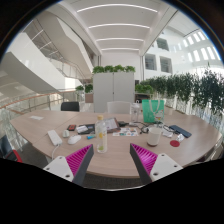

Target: Pour water

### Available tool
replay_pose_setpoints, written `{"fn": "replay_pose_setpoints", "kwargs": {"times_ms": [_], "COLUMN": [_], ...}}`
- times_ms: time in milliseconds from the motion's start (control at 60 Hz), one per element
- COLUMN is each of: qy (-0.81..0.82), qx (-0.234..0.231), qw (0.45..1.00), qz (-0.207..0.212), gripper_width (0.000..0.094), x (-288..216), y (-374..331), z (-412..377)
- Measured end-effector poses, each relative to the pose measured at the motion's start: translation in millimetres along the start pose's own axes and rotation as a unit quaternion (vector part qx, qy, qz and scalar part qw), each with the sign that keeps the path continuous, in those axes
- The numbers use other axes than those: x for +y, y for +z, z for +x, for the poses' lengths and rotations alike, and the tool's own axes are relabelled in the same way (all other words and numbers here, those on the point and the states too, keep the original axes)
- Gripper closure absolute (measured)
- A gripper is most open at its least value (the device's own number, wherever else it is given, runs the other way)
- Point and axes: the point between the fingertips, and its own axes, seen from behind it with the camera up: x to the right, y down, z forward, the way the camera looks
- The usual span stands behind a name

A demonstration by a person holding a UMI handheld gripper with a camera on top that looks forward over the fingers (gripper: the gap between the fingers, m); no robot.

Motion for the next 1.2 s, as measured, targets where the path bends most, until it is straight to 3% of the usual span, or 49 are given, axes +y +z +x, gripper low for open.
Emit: {"fn": "replay_pose_setpoints", "kwargs": {"times_ms": [100, 283, 517, 567, 617, 767, 950, 1000, 1200], "qy": [-0.012, -0.037, -0.004, -0.009, -0.003, -0.022, 0.006, 0.036, 0.298], "qx": [-0.030, -0.040, -0.038, -0.043, -0.058, -0.050, -0.059, -0.068, -0.106], "qw": [0.999, 0.998, 0.999, 0.998, 0.998, 0.997, 0.998, 0.996, 0.948], "qz": [0.024, 0.035, 0.038, 0.034, 0.012, 0.051, -0.006, -0.033, -0.015], "gripper_width": [0.0110, 0.0113, 0.0109, 0.0175, 0.0381, 0.0418, 0.0566, 0.0555, 0.0555], "x": [4, 20, 34, 37, 49, 41, 51, 51, -49], "y": [75, 220, 323, 333, 338, 338, 344, 343, 326], "z": [-44, -65, -60, -64, -73, -68, -68, -68, -2]}}
